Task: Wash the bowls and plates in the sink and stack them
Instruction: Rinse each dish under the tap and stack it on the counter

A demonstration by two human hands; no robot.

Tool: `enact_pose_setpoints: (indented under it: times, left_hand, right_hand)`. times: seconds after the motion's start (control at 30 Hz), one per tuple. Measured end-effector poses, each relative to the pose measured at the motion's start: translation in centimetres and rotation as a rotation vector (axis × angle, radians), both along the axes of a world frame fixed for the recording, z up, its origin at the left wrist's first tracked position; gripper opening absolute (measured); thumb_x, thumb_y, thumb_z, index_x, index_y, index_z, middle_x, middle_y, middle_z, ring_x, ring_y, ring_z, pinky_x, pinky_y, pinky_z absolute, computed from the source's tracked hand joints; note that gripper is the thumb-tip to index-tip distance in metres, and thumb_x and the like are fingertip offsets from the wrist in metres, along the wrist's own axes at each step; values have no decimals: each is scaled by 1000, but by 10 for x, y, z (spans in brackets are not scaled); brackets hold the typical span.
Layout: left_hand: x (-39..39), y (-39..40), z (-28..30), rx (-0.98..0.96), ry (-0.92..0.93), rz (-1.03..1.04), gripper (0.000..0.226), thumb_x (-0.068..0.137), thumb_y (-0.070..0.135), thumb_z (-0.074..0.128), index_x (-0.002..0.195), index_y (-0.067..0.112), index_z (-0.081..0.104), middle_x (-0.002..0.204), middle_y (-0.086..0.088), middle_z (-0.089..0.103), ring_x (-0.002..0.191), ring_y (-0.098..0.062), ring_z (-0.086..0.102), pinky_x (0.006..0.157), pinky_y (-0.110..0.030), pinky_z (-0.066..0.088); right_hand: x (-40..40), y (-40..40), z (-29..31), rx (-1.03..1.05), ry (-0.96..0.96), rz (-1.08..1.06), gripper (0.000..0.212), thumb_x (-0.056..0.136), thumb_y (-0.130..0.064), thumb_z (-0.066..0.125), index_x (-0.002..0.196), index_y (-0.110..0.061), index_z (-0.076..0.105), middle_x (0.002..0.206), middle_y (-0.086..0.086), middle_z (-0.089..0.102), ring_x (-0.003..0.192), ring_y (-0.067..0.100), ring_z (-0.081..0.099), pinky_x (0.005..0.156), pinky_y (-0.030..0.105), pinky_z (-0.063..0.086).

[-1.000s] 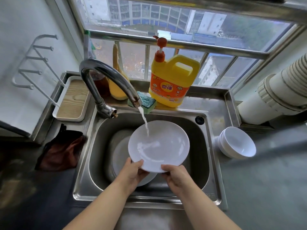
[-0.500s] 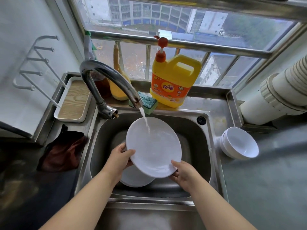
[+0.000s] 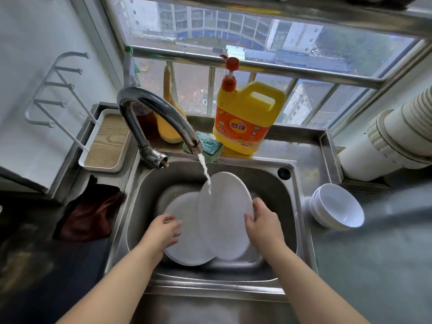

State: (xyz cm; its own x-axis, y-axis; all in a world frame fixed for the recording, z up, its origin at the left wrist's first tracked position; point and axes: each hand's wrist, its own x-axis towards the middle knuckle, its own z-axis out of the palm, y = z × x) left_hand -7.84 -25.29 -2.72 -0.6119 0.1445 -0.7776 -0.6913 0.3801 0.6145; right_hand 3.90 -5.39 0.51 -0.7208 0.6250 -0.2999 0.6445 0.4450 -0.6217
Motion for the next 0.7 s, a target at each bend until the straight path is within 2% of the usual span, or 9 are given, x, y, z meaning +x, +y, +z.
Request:
enact_pose_setpoints:
  times: [0.1, 0.13, 0.2, 0.27, 0.33, 0.43, 0.57, 0.63, 0.7]
  left_hand:
    - [-3, 16, 14, 170, -109, 87, 24, 99, 17, 49, 119, 3, 50, 105, -17, 61, 81, -27, 64, 70, -33, 52]
    - [-5, 21, 20, 227, -147, 126, 23, 101, 22, 45, 115, 4, 50, 103, -18, 62, 81, -27, 64, 71, -34, 52]
    - [-11, 29, 27, 318, -231, 212, 33, 102, 34, 41, 103, 3, 53, 94, -18, 64, 78, -28, 66, 68, -36, 53]
    - [-15, 33, 31, 357, -302, 299, 39, 101, 36, 42, 93, 1, 55, 85, -19, 64, 75, -28, 65, 62, -37, 57]
    - [-16, 33, 31, 385, -338, 377, 26, 101, 20, 45, 101, -4, 55, 83, -20, 62, 75, -27, 61, 51, -33, 58]
    - [-16, 31, 29, 414, -346, 437, 23, 98, -2, 41, 118, -8, 51, 86, -19, 60, 77, -25, 59, 43, -28, 55]
    - [-11, 25, 28, 413, -315, 408, 28, 98, -4, 41, 124, -7, 50, 88, -16, 62, 78, -23, 60, 45, -26, 56]
    - [-9, 23, 26, 416, -266, 378, 27, 98, -3, 41, 124, -3, 50, 90, -15, 63, 80, -22, 60, 47, -25, 57]
    - [-9, 21, 26, 429, -223, 360, 25, 99, -2, 41, 122, 0, 52, 91, -14, 64, 80, -22, 61, 49, -25, 57]
  right_hand:
    - [-2, 0, 3, 370, 31, 277, 38, 92, -16, 49, 129, -27, 53, 81, 6, 71, 71, 28, 66, 62, 35, 52]
    - [-2, -1, 2, 481, 113, 348, 43, 89, -15, 51, 130, -29, 56, 77, 2, 72, 64, 24, 66, 54, 32, 50]
    - [-2, -6, 2, 579, 286, 423, 39, 81, -20, 49, 114, -24, 69, 79, -6, 74, 57, 15, 67, 42, 24, 48]
    - [0, -10, -3, 624, 365, 477, 39, 78, -18, 43, 103, -21, 74, 92, -6, 75, 71, 12, 72, 46, 22, 53]
    - [4, -11, -13, 649, 391, 544, 42, 79, -10, 43, 106, -19, 73, 101, 0, 74, 86, 16, 72, 61, 27, 59]
    - [9, -9, -24, 603, 422, 582, 38, 80, -4, 51, 109, -17, 72, 109, 5, 71, 99, 20, 69, 79, 34, 58]
    - [19, -7, -42, 395, 346, 524, 44, 76, -2, 66, 118, -15, 67, 126, 3, 63, 119, 20, 58, 101, 41, 46]
    - [25, -10, -47, 263, 231, 422, 56, 78, 5, 62, 128, -20, 59, 139, -4, 50, 134, 12, 40, 114, 31, 27]
    - [28, -13, -47, 116, 161, 253, 58, 82, 9, 53, 133, -20, 55, 143, -9, 41, 138, 5, 27, 115, 22, 19]
